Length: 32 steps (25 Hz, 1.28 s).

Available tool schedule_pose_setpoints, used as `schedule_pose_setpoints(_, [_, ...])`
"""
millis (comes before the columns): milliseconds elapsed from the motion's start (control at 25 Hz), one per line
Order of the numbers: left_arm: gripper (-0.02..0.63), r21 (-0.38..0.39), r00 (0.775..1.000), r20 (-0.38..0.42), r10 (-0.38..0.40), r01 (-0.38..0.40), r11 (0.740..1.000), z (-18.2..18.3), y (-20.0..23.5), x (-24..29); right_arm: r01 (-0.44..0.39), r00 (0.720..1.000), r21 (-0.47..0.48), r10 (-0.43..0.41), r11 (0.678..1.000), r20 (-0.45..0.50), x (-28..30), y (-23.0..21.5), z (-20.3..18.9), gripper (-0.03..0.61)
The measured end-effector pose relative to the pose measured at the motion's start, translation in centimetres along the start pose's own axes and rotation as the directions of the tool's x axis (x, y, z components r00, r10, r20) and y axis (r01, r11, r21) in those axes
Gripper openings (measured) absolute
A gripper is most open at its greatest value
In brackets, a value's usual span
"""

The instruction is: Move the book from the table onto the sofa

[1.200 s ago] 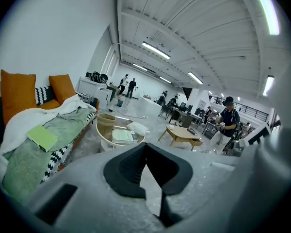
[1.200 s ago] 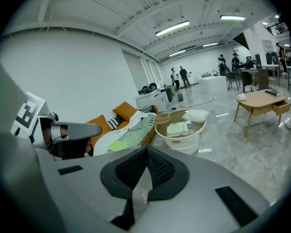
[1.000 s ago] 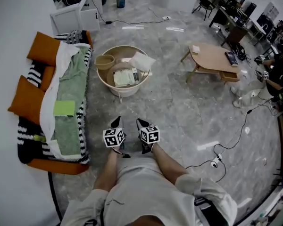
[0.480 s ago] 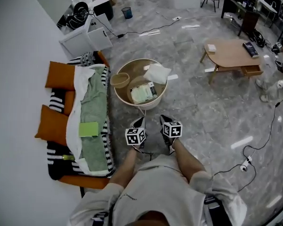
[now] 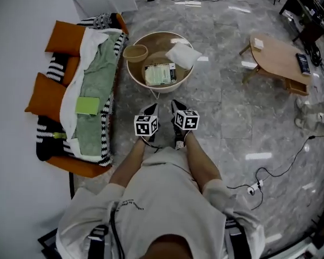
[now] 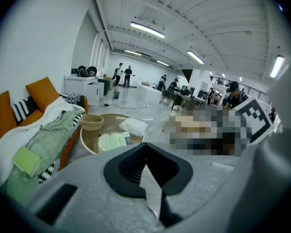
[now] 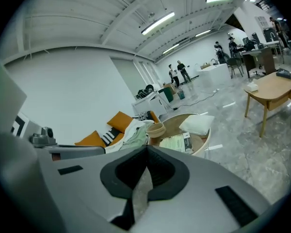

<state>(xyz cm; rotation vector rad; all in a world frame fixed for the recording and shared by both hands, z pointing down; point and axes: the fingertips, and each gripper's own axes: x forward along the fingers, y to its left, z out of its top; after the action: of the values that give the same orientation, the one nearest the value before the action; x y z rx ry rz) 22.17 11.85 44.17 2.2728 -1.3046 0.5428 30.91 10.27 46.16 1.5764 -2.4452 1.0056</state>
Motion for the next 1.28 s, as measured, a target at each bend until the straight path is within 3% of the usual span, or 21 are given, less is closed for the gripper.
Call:
schedule_pose_setpoints(80, [0.009,0.003,0.999,0.011,0.033,-0.033,0.999,0.8,0.3,0.3,-0.009,1.0,-0.026,0.009,1.0,-0.024,0.2,-0.4,-0.1,0.006])
schedule_pose_setpoints(280, [0.009,-0.109,0.993,0.012,0.116,-0.114,0.987,0.1,-0.3,-0.6,-0.01,0.987,-0.085,-0.004,0.996,-0.161,-0.6,-2.0,-2.3,0.006])
schedule_pose_setpoints(400, [0.009,-0.13,0.988,0.013,0.152,-0.149,0.98,0.7,0.5,-0.1,0.017,0.983,-0.115,-0.037,0.993,-0.18,0.3,-3.5,-1.2,0.006])
schedule_pose_setpoints(640, [0.009,-0.181,0.972,0.005,0.234,-0.229,0.956,-1.5,1.4,-2.8,0.113,0.982,0.0,-0.112,0.994,-0.152,-0.6,-6.1,-1.8,0.006])
schedule_pose_setpoints(840, [0.009,-0.225,0.936,0.051,0.348,-0.329,0.917,-1.9,3.3,-4.8,0.088,0.989,0.057,-0.081,0.994,-0.121,-0.8,-6.1,-1.9,0.006])
schedule_pose_setpoints(1040, [0.009,-0.261,0.935,0.05,0.351,-0.327,0.908,-1.4,3.7,-4.1,0.022,0.989,-0.015,-0.024,1.0,-0.143,-1.1,-5.2,-1.8,0.006])
schedule_pose_setpoints(1280, [0.009,-0.221,0.949,0.05,0.311,-0.293,0.93,1.1,3.1,-0.2,0.019,0.989,-0.058,-0.027,0.998,-0.143,-1.9,-7.1,-0.4,0.006])
